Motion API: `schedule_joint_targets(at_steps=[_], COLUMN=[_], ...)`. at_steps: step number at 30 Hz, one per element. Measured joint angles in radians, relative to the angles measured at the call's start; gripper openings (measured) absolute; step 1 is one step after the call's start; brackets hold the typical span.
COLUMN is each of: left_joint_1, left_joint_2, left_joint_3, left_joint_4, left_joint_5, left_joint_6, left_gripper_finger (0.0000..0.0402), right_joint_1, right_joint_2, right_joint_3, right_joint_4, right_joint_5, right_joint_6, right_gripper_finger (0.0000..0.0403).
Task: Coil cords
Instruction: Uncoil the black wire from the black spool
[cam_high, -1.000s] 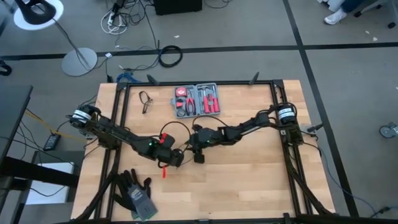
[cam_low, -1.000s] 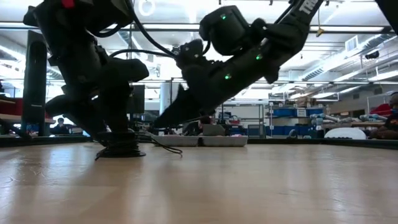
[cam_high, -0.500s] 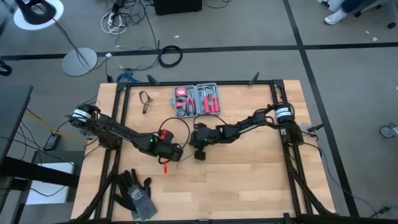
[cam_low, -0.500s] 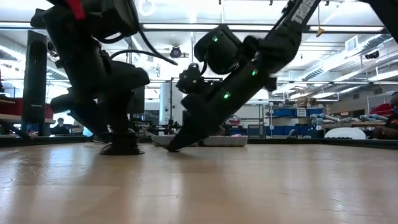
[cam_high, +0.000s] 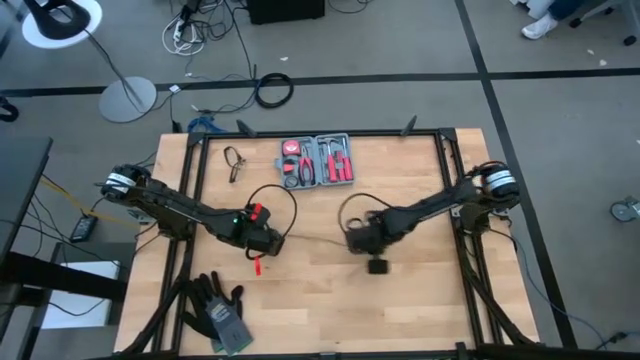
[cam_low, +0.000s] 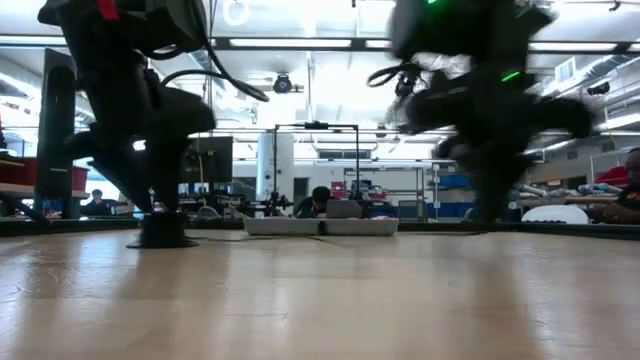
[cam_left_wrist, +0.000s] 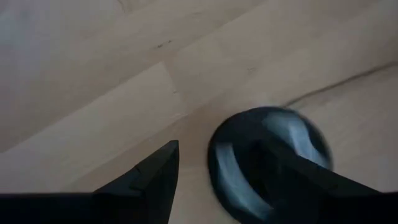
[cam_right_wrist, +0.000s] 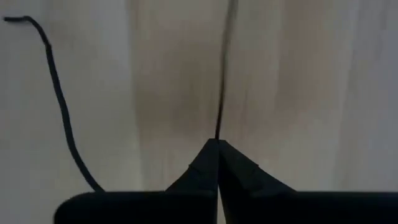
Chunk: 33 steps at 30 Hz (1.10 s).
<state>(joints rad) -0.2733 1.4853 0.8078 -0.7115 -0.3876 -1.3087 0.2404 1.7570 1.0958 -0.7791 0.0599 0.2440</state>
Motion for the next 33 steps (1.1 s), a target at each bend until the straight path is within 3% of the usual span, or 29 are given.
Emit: schedule_joint_targets(at_steps=[5,9,13,16,25,33], left_joint_1=[-0.003,-0.007,-0.015,-0.017,-0.022,-0.022], left_joint_2=[0.0,0.0,0.0,0.0,0.0,-0.001], left_joint_3=[-0.001,0.0,0.0,0.0,0.0,0.002], left_joint_4=[0.013,0.02,0.043,0.044,0.035,0.014], left_joint_5=[0.007,0.017,0.016,0.023,0.012,-0.02], left_joint_6=[-0.002,-0.004,-0.004,-0.004,-0.005,-0.005], left_gripper_finger=[0.0222,0.0222,0.0222,0.0222,0.0222,0.0222], right_joint_1=[0.135,0.226,0.275,0.26,0.105,-0.029], right_joint_2=[-0.097,-0.167,-0.199,-0.196,-0.135,0.082], right_joint_3=[-0.001,-0.002,-0.001,0.0,0.004,0.002], right_joint_4=[-0.338,-0.38,-0.201,0.002,0.513,0.79], right_joint_5=[0.01,0.166,0.347,0.366,0.349,0.194], right_joint_6=[0.187,0.316,0.313,0.223,-0.052,-0.172], right_gripper_finger=[0.0001,0.0003,0.0015,0.0033,0.012,0.0164])
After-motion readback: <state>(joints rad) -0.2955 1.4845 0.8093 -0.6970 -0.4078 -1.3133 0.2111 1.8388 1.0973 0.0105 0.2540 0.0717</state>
